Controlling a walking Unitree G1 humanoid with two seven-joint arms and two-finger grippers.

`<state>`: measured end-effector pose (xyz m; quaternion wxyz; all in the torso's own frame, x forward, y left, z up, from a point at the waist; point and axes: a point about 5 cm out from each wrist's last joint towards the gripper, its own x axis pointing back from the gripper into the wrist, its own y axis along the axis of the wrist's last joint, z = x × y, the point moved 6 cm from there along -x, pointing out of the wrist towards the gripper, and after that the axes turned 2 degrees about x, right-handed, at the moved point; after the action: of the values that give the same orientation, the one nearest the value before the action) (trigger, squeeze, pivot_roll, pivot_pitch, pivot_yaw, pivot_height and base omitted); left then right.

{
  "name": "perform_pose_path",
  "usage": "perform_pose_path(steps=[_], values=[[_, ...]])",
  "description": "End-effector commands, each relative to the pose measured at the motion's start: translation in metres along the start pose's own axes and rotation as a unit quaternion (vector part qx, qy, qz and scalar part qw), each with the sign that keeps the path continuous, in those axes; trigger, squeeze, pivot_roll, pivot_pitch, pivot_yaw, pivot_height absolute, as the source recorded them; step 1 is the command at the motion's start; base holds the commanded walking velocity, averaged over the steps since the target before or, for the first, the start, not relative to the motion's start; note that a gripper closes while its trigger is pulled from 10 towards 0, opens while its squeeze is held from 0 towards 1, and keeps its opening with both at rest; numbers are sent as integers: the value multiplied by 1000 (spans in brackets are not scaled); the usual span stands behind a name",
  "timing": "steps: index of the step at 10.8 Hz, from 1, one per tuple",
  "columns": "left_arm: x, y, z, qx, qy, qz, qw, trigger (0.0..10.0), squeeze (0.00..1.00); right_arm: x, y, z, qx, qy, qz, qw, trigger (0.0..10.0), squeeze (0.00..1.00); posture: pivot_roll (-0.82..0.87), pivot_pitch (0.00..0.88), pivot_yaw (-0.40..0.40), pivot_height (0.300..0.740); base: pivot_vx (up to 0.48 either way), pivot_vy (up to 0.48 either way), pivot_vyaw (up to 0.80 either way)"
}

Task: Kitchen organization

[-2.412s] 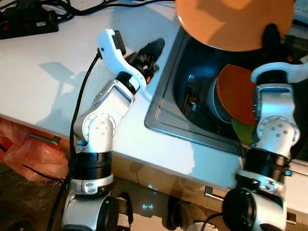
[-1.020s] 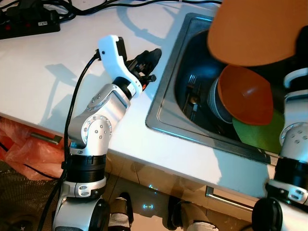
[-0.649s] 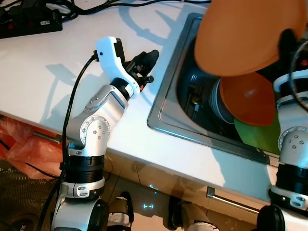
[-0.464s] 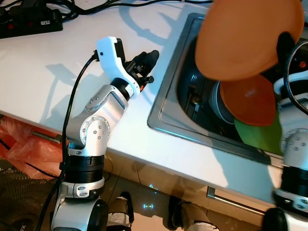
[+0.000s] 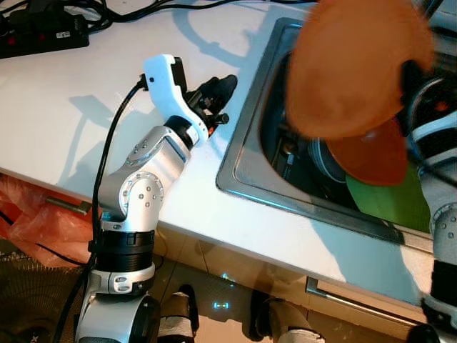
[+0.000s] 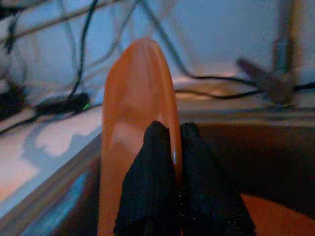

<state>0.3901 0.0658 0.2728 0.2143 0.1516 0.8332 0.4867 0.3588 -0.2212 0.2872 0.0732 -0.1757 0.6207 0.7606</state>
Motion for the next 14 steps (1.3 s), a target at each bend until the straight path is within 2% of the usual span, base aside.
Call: perform_pose_path(steps=[1, 6, 8, 11, 12, 13, 14], values=[[1, -1, -4, -9, -8, 3, 1000, 10000, 0, 3, 5, 9, 8, 25, -1, 1000, 10000, 0, 85, 283, 2, 740, 0, 0, 0], [2, -3, -4, -9, -8, 5, 1000, 10000, 0, 1, -11, 6, 8, 11, 37, 999, 10000, 0, 89, 282, -1, 740, 0, 0, 0], [2, -4, -5, -11, -10, 8, 1000, 10000, 0, 0, -27, 12, 23, 14, 69, 997, 10000, 0, 89, 277, 0, 740, 0, 0, 0], [2, -4, -5, -15, -11, 9, 1000, 10000, 0, -6, -35, 21, 4, 20, 73, 997, 10000, 0, 94, 274, -3, 740, 0, 0, 0], [2, -6, -3, -30, -9, 12, 999, 10000, 0, -7, -38, 23, 1, 22, 75, 997, 10000, 0, 94, 274, -3, 740, 0, 0, 0], [5, -6, 5, -71, -1, 14, 997, 10000, 0, -8, -42, 27, 4, 25, 78, 997, 10000, 0, 96, 275, -3, 740, 0, 0, 0], [7, -3, 6, -83, -6, 15, 996, 10000, 0, -9, -42, 28, 0, 25, 76, 997, 10000, 0, 97, 276, -2, 740, 0, 0, 0]])
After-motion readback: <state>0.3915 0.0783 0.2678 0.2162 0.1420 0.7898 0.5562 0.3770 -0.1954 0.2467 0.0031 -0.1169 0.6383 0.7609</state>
